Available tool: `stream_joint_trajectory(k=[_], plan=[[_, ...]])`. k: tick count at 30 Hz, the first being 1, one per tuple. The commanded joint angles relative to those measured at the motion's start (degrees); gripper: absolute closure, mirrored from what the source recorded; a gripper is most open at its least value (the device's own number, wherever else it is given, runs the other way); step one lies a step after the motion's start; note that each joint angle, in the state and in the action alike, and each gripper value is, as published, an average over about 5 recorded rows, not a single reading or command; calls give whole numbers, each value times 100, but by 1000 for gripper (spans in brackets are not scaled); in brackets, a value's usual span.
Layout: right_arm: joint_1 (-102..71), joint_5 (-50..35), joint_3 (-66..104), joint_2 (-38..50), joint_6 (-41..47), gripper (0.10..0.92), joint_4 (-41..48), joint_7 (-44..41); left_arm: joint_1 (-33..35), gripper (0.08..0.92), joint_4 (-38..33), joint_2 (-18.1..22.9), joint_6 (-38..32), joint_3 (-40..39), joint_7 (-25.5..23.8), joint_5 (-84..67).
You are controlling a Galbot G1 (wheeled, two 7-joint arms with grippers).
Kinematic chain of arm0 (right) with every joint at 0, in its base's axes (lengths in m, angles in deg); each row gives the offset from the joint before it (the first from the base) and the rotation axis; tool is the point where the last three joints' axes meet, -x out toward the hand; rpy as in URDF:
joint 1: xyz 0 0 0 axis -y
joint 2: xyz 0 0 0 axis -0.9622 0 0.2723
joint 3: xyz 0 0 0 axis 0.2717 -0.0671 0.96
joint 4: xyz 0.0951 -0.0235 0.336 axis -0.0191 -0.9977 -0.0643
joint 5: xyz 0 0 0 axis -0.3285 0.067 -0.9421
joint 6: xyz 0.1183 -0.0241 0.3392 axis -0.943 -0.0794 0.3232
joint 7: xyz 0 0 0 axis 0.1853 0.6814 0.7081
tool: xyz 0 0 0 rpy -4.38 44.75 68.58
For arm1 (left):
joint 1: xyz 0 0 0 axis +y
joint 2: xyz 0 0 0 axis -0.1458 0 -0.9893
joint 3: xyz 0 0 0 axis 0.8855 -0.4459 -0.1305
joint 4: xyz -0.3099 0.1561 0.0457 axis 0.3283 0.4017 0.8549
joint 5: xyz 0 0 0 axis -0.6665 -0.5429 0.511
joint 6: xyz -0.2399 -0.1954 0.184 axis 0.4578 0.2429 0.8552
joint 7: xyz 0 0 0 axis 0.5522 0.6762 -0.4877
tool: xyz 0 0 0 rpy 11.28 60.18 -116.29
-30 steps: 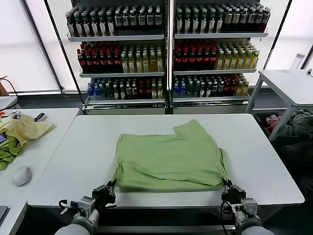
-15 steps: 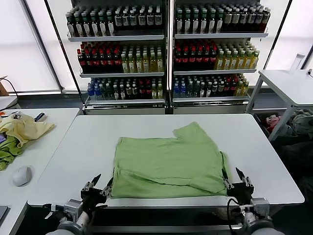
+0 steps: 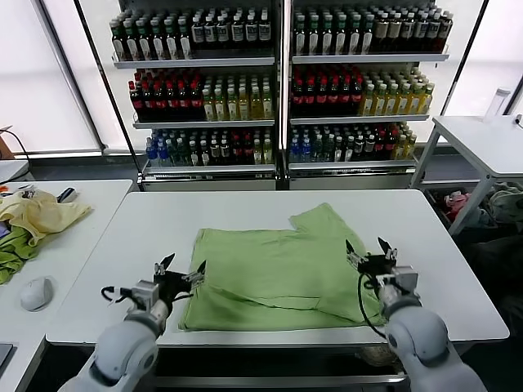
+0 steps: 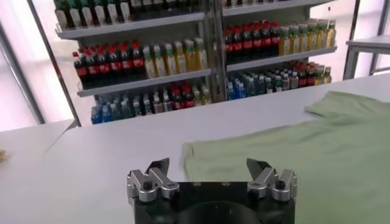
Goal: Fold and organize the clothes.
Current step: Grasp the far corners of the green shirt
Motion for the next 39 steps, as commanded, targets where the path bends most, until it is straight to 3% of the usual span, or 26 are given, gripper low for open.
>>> stream_joint_trajectory(k=[1, 13, 30, 39], plan=[[1428, -199, -611, -44, 73, 203, 1482, 24, -1688, 177, 1723, 215, -9, -773, 32, -180], [2522, -16, -917, -695, -106, 203, 3331, -4, -2487, 177, 3031, 724, -67, -1012, 51, -60], [2803, 39, -867, -1151, -143, 214, 4421, -201, -2391, 191, 3345, 927, -19, -1017, -56, -505], [2751, -237, -947, -1130, -36, 447, 4358, -411, -2212, 424, 3088, 862, -112, -1043, -180, -570]])
